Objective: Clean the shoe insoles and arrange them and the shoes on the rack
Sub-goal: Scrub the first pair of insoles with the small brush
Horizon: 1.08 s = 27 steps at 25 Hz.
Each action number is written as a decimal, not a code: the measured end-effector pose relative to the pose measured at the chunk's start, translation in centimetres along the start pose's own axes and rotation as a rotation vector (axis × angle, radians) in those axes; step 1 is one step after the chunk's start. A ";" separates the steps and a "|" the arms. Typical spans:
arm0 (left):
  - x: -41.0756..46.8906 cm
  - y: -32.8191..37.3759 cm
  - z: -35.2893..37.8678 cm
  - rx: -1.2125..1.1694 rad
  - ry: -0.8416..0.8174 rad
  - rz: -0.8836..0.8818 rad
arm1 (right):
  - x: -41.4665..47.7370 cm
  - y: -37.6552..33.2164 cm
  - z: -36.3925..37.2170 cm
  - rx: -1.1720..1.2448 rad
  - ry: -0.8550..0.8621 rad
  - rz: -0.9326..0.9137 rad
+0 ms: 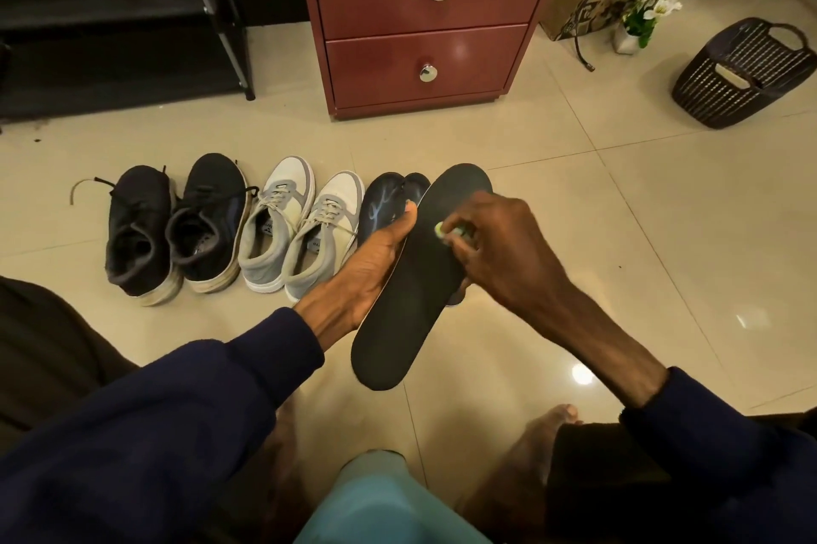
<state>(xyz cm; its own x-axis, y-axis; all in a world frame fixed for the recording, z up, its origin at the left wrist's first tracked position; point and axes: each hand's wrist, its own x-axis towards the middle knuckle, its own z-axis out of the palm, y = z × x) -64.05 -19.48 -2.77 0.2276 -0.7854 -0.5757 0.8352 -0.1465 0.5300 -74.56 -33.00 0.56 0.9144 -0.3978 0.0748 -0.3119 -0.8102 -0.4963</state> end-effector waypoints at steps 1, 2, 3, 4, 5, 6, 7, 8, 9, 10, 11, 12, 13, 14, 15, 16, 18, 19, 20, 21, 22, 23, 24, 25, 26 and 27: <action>-0.4 -0.1 0.4 0.007 -0.012 -0.020 | 0.5 0.8 -0.3 -0.043 0.069 0.088; -0.6 -0.3 0.4 0.009 -0.013 -0.035 | 0.6 1.3 -0.4 -0.055 0.120 0.127; -0.7 -0.3 0.5 0.014 0.002 -0.026 | 0.5 1.2 -0.1 -0.037 0.141 0.111; -0.5 -0.1 0.2 0.006 0.023 0.005 | -0.1 0.6 0.4 0.011 0.109 0.049; -0.3 0.0 0.0 -0.002 0.006 0.042 | -0.9 -0.6 0.8 0.082 0.019 -0.033; 0.2 -0.1 -0.6 0.006 0.016 0.078 | -1.7 -1.9 1.1 0.150 -0.104 -0.098; 0.6 -0.2 -0.9 0.014 0.021 0.097 | -2.3 -2.9 1.2 0.193 -0.219 -0.137; 0.8 -0.2 -1.2 0.013 0.042 0.089 | -2.4 -3.2 1.1 0.201 -0.270 -0.160; 0.8 -0.3 -1.3 0.024 0.047 0.079 | -2.0 -2.8 1.0 0.177 -0.233 -0.164; 0.8 -0.4 -1.3 0.037 0.046 0.063 | -1.3 -1.9 0.8 0.141 -0.136 -0.135; 0.5 -0.5 -0.8 0.030 0.030 0.025 | -0.5 -0.8 0.6 0.094 -0.021 -0.076; 0.2 -0.6 -0.3 0.004 0.005 -0.009 | 0.1 0.2 0.3 0.038 0.087 -0.007; -0.2 -0.7 0.2 0.006 -0.010 -0.025 | 0.4 0.9 0.3 -0.006 0.170 0.045; -0.2 -0.8 0.2 0.009 -0.009 -0.021 | 0.4 1.1 0.6 -0.020 0.215 0.059; -0.3 -0.7 0.3 0.017 0.002 -0.015 | 0.1 0.6 1.0 0.003 0.216 0.033; -0.2 -0.6 0.2 0.024 0.030 0.002 | -0.6 -0.2 1.5 0.057 0.157 -0.025; 0.3 -0.5 -0.7 0.054 0.077 0.031 | -2.2 -2.5 2.0 0.187 -0.069 -0.126; 0.4 -0.5 -1.1 0.076 0.107 0.044 | -2.5 -3.0 1.9 0.217 -0.179 -0.149; 0.6 -0.6 -1.3 0.090 0.119 0.050 | -2.3 -3.0 1.6 0.212 -0.224 -0.161; 0.4 -0.6 -1.0 0.079 0.111 0.040 | -1.6 -2.4 1.2 0.176 -0.182 -0.147; 0.3 -0.7 -0.6 0.060 0.089 0.017 | -0.7 -1.3 0.9 0.115 -0.095 -0.097; 0.1 -0.7 0.0 0.049 0.074 -0.001 | 0.0 -0.2 0.5 0.030 0.001 -0.022; 0.2 -0.9 0.2 0.040 0.065 -0.011 | 0.4 0.6 0.1 -0.037 0.071 0.060; 0.3 -0.9 0.3 0.038 0.077 -0.010 | 0.5 1.0 0.1 -0.060 0.111 0.098; 0.5 -0.8 0.0 0.027 0.075 0.009 | 0.2 0.6 0.4 -0.040 0.115 0.081; 0.4 -0.6 -0.1 0.012 0.072 0.037 | -0.5 -0.3 0.9 0.010 0.069 0.020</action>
<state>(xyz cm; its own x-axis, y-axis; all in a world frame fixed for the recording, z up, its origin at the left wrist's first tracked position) -64.39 -19.69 -3.38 0.2938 -0.7449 -0.5989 0.8197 -0.1260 0.5588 -74.72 -32.18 -0.08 0.8878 -0.4432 0.1243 -0.3273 -0.7977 -0.5065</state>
